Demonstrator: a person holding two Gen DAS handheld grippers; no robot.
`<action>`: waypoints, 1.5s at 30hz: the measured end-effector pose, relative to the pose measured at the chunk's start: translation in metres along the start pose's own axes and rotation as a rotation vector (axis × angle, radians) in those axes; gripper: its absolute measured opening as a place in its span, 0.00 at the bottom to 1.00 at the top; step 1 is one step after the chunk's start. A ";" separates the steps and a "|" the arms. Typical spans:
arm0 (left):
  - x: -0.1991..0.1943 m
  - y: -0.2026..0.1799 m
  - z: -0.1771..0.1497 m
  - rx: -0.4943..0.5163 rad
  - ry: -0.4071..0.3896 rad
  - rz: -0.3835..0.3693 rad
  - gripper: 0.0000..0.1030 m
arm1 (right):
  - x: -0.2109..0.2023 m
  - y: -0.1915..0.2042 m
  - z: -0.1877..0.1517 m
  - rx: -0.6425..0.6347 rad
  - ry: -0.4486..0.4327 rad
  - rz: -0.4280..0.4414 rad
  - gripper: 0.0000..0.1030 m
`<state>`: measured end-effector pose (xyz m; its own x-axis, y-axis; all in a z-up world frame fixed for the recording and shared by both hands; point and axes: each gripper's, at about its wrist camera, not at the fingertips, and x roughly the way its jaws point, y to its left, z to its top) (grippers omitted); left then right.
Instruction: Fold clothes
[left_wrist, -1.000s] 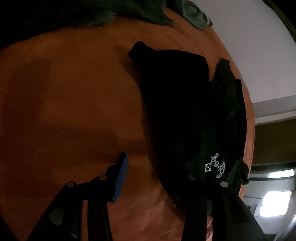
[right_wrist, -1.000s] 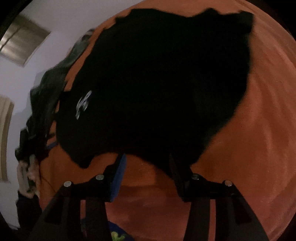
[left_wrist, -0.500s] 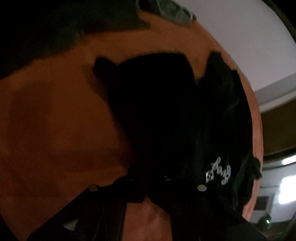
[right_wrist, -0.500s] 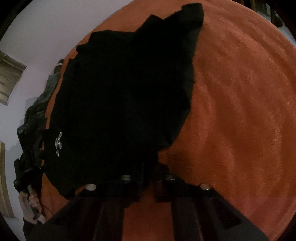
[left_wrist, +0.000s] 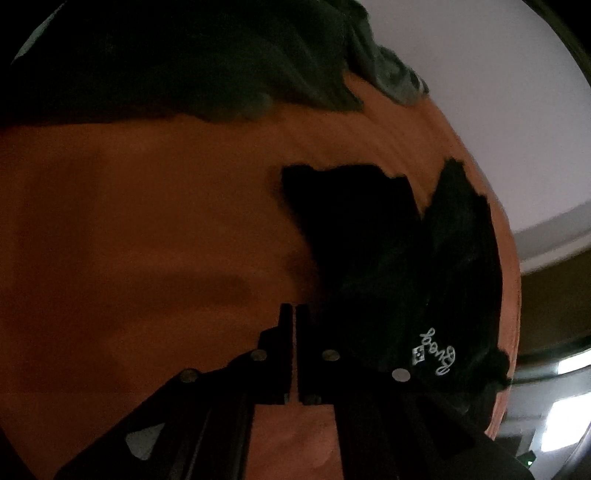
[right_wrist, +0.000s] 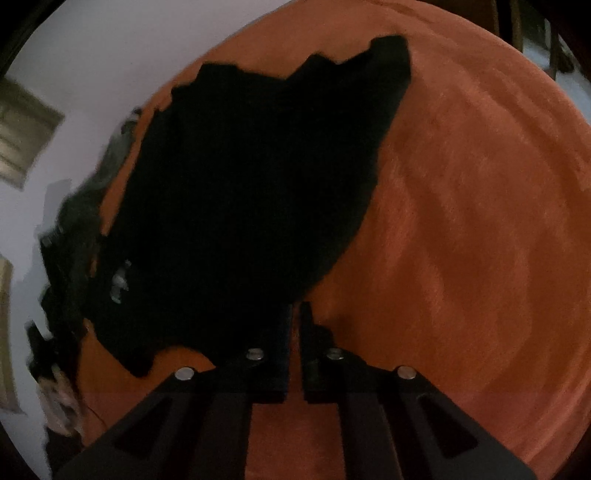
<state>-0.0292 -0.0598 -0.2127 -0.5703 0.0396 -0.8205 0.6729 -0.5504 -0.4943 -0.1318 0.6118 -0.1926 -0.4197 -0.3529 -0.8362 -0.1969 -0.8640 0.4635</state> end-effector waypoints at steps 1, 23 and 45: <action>-0.004 0.006 -0.006 -0.018 0.000 -0.032 0.22 | -0.006 -0.008 0.006 0.025 -0.027 -0.002 0.46; 0.046 -0.069 -0.153 0.120 0.371 -0.152 0.38 | 0.034 0.121 -0.165 -1.573 -0.364 -0.777 0.57; 0.051 -0.071 -0.147 0.044 0.317 -0.196 0.03 | 0.102 0.109 -0.180 -2.027 -0.203 -0.851 0.06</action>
<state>-0.0367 0.1039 -0.2613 -0.5075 0.3996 -0.7634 0.5406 -0.5422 -0.6432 -0.0364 0.4173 -0.2804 -0.8456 0.1160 -0.5210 0.5319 0.1006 -0.8408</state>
